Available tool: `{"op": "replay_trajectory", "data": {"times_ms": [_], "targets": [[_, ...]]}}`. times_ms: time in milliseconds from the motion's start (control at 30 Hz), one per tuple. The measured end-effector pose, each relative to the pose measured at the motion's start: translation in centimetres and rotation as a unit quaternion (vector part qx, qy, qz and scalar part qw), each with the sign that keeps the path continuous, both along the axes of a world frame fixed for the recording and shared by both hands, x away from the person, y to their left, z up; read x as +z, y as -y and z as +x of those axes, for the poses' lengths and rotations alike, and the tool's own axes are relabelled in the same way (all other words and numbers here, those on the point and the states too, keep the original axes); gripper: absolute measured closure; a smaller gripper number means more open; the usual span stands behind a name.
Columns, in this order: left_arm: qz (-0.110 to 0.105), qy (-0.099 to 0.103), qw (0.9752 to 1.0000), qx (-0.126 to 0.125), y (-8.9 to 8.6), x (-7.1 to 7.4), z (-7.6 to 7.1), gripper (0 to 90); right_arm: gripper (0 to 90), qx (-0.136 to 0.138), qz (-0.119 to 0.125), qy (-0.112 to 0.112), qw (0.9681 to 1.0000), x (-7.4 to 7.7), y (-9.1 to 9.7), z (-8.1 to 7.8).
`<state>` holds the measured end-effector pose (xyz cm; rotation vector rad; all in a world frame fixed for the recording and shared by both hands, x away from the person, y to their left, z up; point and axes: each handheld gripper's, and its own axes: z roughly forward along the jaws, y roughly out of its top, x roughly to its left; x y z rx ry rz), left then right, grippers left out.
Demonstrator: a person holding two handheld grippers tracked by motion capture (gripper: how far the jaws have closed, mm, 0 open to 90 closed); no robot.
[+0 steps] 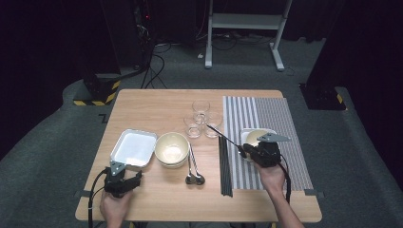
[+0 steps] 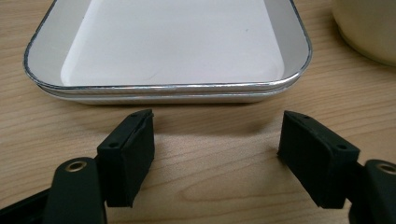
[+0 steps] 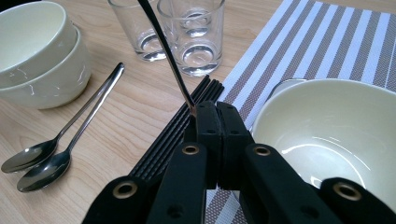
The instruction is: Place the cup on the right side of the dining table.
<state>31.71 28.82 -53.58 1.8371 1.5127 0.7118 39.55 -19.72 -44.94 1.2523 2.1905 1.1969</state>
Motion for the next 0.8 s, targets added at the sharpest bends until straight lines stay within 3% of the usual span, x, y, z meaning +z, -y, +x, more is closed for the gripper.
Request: {"op": "replay_trajectory", "data": {"times_ms": [800], "targets": [[0.001,0.0,1.0,0.001,0.0,0.0,0.0,26.9,89.5,-0.03,0.0,0.006,0.9995,0.3,2.1,0.1]]}}
